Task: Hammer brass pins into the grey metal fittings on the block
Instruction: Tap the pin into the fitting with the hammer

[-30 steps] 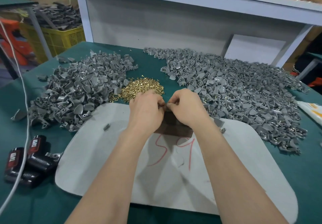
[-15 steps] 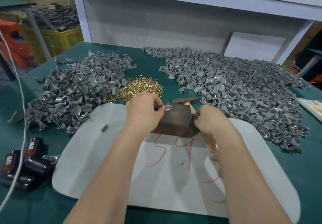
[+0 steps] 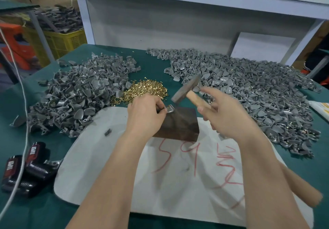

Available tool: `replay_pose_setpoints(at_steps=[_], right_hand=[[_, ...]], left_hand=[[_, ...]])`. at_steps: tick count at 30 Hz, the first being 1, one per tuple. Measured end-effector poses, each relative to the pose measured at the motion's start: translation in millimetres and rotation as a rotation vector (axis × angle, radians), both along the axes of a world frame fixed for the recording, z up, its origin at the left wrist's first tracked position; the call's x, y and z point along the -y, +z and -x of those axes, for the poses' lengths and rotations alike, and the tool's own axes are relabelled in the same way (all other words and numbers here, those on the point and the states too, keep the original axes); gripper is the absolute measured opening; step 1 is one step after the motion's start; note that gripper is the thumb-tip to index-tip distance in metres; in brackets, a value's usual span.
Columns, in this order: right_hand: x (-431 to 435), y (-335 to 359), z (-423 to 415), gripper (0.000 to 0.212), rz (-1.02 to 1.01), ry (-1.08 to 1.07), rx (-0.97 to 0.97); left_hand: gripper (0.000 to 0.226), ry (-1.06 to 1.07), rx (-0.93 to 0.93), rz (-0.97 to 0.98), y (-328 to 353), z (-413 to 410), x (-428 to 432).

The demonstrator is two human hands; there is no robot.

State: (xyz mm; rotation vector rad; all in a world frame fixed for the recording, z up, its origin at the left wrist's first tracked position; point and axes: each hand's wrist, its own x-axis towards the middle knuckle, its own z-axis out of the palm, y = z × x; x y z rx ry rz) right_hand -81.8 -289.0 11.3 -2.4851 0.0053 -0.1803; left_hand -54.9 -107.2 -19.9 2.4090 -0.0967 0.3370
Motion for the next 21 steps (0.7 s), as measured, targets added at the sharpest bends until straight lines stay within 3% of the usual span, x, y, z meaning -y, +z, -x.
replay_pose_setpoints(at_steps=[2,4,8,12,17,21], right_hand=[[-9,6,8,0.045,0.03,-0.029,0.273],[-16,13,16,0.046,-0.004,-0.036,0.415],[-17,5,25,0.048,0.271,0.066,0.178],[-18,14,30,0.055,0.067,-0.021,0.447],[-25,3,33,0.05,0.289,0.107,0.244],[-24,11,31,0.054,0.054,0.045,0.438]], left_hand=[[0.007,-0.003,0.001,-0.016,-1,-1,-1],[0.008,-0.016,0.007,0.002,-2,-2,-1],[0.007,-0.011,0.007,0.009,-2,-2,-1],[0.009,-0.041,0.028,0.048,-4,-3,0],[0.006,-0.009,0.023,0.08,-3,-1,-1],[0.01,-0.028,0.045,0.03,-2,-2,0]])
